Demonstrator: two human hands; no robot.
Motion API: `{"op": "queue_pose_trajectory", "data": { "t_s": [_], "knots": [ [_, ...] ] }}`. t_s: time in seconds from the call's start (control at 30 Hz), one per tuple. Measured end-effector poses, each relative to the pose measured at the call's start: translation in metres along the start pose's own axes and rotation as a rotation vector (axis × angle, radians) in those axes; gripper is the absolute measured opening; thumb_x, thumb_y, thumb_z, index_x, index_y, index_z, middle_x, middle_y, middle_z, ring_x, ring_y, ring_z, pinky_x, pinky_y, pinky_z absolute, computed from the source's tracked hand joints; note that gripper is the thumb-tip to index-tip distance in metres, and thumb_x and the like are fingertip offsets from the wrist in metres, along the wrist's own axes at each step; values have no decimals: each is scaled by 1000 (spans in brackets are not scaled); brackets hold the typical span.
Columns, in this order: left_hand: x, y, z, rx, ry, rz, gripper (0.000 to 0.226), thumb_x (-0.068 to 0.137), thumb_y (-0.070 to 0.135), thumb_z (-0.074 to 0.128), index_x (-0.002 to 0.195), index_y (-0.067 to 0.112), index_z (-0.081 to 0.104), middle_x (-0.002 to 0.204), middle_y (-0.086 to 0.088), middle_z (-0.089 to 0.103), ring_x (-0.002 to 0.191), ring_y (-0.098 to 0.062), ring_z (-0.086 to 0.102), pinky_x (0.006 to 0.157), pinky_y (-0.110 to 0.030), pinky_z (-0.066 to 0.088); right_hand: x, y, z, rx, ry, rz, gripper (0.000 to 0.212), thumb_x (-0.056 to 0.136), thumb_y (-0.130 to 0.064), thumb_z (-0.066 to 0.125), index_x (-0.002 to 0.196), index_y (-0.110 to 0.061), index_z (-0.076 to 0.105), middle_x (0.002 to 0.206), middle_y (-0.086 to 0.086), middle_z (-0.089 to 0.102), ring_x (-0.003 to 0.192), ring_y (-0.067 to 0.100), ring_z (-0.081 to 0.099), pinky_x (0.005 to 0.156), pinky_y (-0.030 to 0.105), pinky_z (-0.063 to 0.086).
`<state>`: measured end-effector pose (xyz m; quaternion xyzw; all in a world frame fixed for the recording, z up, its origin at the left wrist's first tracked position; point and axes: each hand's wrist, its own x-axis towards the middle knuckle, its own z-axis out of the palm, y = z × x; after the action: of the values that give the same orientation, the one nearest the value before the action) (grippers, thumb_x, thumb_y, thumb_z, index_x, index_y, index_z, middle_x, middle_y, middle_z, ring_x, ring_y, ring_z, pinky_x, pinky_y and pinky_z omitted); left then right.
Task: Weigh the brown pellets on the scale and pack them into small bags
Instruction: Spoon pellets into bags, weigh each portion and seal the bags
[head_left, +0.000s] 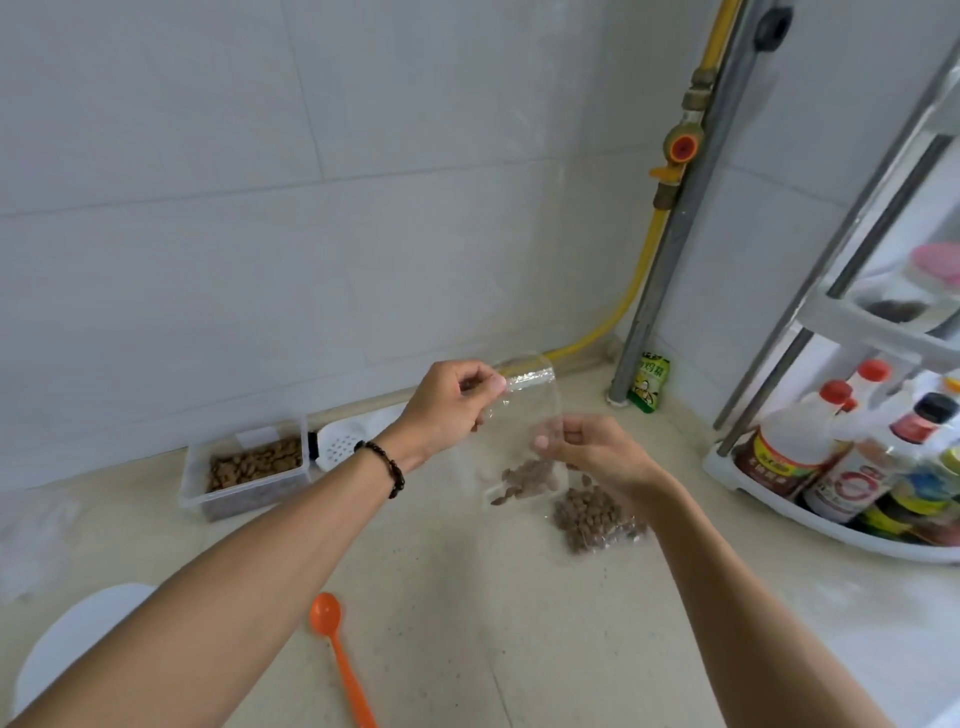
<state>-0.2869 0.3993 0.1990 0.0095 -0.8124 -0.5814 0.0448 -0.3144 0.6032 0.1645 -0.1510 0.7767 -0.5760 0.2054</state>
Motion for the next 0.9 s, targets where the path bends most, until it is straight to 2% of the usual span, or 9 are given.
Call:
{"op": "queue_pose_trajectory", "data": {
  "t_s": [0.07, 0.17, 0.3, 0.4, 0.53, 0.6, 0.7, 0.83, 0.9],
  "knots": [
    [8, -3, 8, -37, -6, -34, 19, 94, 15, 62, 76, 13, 65, 63, -1, 55, 53, -9, 52, 55, -22, 48, -6, 13, -11, -17, 21, 31, 12, 91, -7, 63, 95, 1, 71, 90, 15, 73, 75, 13, 65, 69, 20, 50],
    [21, -13, 25, 73, -65, -40, 13, 93, 13, 63, 80, 10, 67, 69, -6, 62, 60, -11, 58, 59, -24, 52, -12, 28, -27, -128, 133, 77, 15, 94, -8, 59, 89, -1, 71, 83, 14, 72, 71, 15, 62, 71, 28, 51],
    [43, -31, 61, 173, -186, -67, 8, 91, 4, 63, 91, 11, 66, 79, -9, 67, 68, -15, 65, 64, -26, 55, -17, 52, -59, -239, 261, 140, 15, 93, -12, 62, 87, -3, 71, 80, 8, 73, 71, 15, 64, 69, 21, 50],
    [63, -48, 95, 193, -280, -96, 19, 88, -1, 65, 103, 10, 66, 78, 0, 66, 69, -13, 67, 66, -23, 55, -20, 77, -84, -316, 325, 198, 11, 91, -13, 63, 84, -10, 71, 76, -4, 67, 70, 7, 59, 61, 15, 43],
    [94, -72, 139, 393, -217, 24, 11, 87, 6, 66, 93, 11, 73, 81, 4, 67, 77, -9, 63, 72, -18, 49, -5, 114, -106, -360, 377, 255, 15, 86, -9, 66, 74, -14, 71, 72, -8, 66, 68, 5, 59, 61, 13, 47],
    [109, -81, 155, 441, -177, 54, 9, 87, 6, 64, 89, 8, 73, 79, 0, 67, 76, -14, 64, 73, -24, 53, 10, 127, -115, -364, 407, 278, 15, 86, -7, 65, 74, -16, 69, 71, -7, 67, 66, 7, 59, 55, 9, 44],
    [133, -102, 169, 459, -80, 44, 9, 86, 10, 65, 89, 10, 74, 72, 7, 64, 75, -16, 65, 74, -28, 53, 36, 144, -125, -348, 414, 322, 18, 88, -10, 65, 73, -20, 66, 74, -6, 65, 68, 10, 58, 58, 15, 45],
    [150, -131, 179, 515, -58, 26, 11, 87, 11, 66, 95, 14, 73, 78, 4, 67, 79, -15, 65, 76, -28, 53, 62, 167, -127, -367, 440, 391, 5, 86, -14, 67, 82, -10, 68, 71, 2, 66, 65, 19, 59, 59, 26, 48],
    [152, -142, 183, 547, -79, 25, 14, 89, 13, 64, 101, 12, 71, 86, -1, 70, 84, -18, 65, 79, -30, 52, 69, 178, -125, -409, 444, 406, 11, 86, -16, 67, 91, -6, 69, 76, 4, 64, 69, 19, 57, 62, 28, 45]
  ]
}}
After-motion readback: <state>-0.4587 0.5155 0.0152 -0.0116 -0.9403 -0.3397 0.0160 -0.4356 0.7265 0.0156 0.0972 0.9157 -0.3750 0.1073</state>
